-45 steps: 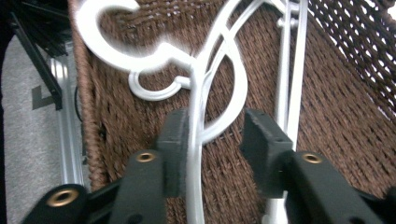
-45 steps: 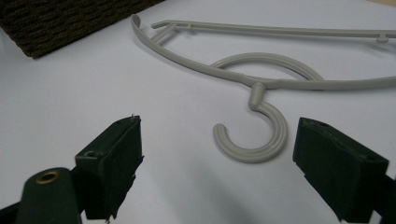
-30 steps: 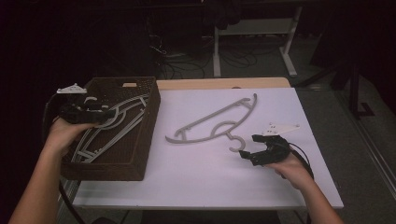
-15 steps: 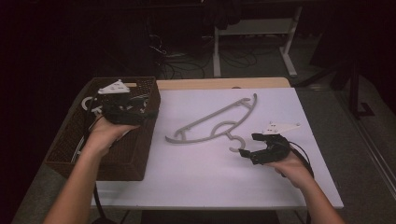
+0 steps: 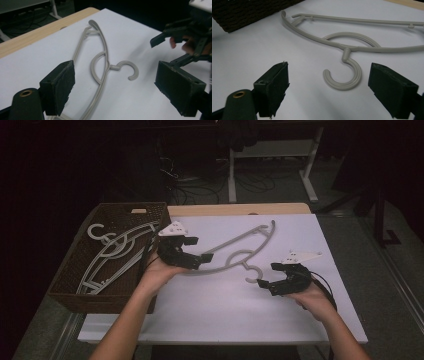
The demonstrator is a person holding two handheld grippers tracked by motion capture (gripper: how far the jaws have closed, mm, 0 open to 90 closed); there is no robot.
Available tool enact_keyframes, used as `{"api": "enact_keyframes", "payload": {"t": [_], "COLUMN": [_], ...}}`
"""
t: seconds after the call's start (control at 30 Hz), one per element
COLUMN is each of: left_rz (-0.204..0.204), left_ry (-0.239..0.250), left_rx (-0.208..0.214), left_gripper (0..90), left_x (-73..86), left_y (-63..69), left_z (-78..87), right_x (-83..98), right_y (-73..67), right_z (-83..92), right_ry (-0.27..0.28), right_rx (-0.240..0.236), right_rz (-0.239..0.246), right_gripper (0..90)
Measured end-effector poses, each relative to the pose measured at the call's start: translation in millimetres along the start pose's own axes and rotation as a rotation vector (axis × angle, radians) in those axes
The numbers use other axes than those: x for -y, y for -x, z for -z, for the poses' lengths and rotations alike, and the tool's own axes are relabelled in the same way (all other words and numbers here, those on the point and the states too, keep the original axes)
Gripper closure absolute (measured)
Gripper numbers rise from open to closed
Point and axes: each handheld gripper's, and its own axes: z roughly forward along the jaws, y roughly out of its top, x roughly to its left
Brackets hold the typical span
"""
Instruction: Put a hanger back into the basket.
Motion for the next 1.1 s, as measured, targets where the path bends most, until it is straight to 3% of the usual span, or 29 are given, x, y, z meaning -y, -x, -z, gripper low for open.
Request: {"api": "enact_keyframes", "payload": {"t": [0.1,0.23,0.3,0.57,0.8,0.87,1.0,1.1], "left_rz": [0.012,0.029,0.045,0.082,0.095,0.122,0.123,0.13], "left_ry": [-0.006,-0.037,-0.046,-0.136,-0.22,-0.242,-0.295,-0.326], "left_rx": [-0.021,-0.059,-0.075,-0.231,-0.388,-0.395,-0.408,-0.385], "left_gripper": [19.1,31.4,41.5,89.4,89.7,89.6,89.7,89.8], "left_x": [7.2,18.4,23.4,37.5,50.2,53.7,58.8,62.2], "left_y": [-3.8,-16.3,-23.7,-53.1,-76.1,-81.0,-83.4,-79.8], "left_z": [-16.4,-36.1,-43.7,-67.4,-86.0,-90.4,-96.0,-97.0], "right_x": [0.6,1.1,1.2,1.3,1.4,1.6,1.8,2.2], "right_y": [1.3,1.2,1.3,1.6,1.1,1.3,1.5,2.5], "right_z": [-0.9,-1.1,-0.6,-0.9,-1.6,-1.5,-1.2,-0.4], "right_ry": [-0.008,-0.016,-0.016,-0.02,-0.025,-0.025,-0.024,-0.022], "right_rx": [0.003,0.003,0.003,-0.004,-0.011,-0.012,-0.011,-0.01], "right_rz": [-0.006,-0.008,-0.011,-0.011,-0.009,-0.012,-0.013,-0.015], "right_gripper": [18.1,20.0,20.6,22.1,22.5,22.6,22.6,22.7]}}
